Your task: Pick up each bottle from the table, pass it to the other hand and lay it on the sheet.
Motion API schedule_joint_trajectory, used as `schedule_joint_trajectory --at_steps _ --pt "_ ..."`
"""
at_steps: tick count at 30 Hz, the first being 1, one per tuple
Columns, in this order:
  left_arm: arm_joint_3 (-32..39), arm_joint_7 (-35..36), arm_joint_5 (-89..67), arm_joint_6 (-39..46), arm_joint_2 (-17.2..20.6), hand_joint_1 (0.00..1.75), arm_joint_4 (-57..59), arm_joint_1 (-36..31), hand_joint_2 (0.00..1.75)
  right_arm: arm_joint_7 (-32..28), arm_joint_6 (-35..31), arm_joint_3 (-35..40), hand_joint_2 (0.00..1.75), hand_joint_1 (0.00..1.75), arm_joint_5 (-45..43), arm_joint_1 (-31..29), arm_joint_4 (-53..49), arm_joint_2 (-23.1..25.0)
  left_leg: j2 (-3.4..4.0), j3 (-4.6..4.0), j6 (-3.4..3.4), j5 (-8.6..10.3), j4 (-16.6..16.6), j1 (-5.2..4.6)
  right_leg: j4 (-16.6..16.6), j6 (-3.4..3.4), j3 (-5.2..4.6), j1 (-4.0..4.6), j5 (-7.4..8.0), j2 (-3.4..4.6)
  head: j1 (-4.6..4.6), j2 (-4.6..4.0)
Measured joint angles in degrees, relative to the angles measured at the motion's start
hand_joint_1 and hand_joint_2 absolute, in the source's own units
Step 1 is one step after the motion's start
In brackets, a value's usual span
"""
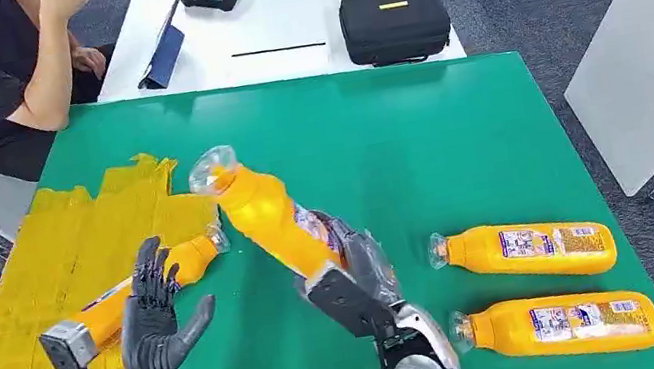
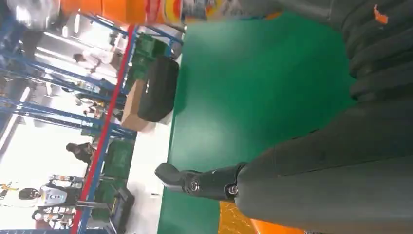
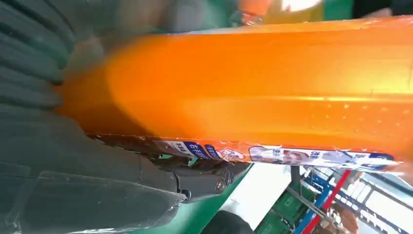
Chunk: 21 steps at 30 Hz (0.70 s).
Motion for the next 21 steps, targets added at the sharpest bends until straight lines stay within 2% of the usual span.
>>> schedule_joint_trajectory --at_steps 5,10,13,21 --pt "-2.64 0.46 0.18 0.87 0.02 0.00 0.26 -2.25 1.75 3.17 -3.04 4.66 1.75 1.75 5.55 -4.01 5.99 1.97 0.00 0.00 0.03 0.06 0.00 0.02 0.01 0.00 0.00 0.03 0.01 -0.01 -0.02 0.00" --pt "-3.65 0.98 1.20 0.81 0.02 0.00 1.03 -4.09 1.75 8.22 -7.12 10.59 1.75 1.75 16.34 -6.59 11.68 3.49 0.00 0.00 0.03 0.07 0.00 0.03 0.02 0.00 -0.01 0.03 0.01 -0.01 -0.02 0.00" --pt "-3.67 1.14 2.29 0.35 0.02 0.00 1.57 -4.76 1.75 9.72 -7.39 12.85 1.75 1.75 18.25 -7.70 14.03 4.09 -0.01 -0.08 0.03 0.07 0.00 0.02 0.02 0.00 -0.07 0.02 0.01 -0.01 -0.02 0.00" --pt "-3.67 1.09 7.30 -2.39 0.17 0.00 3.87 -5.68 1.75 9.02 -7.56 16.78 1.75 1.75 18.47 -13.20 23.57 5.37 0.00 -0.08 0.04 0.08 0.01 0.01 0.02 0.01 -0.09 0.00 0.02 -0.01 0.00 0.00"
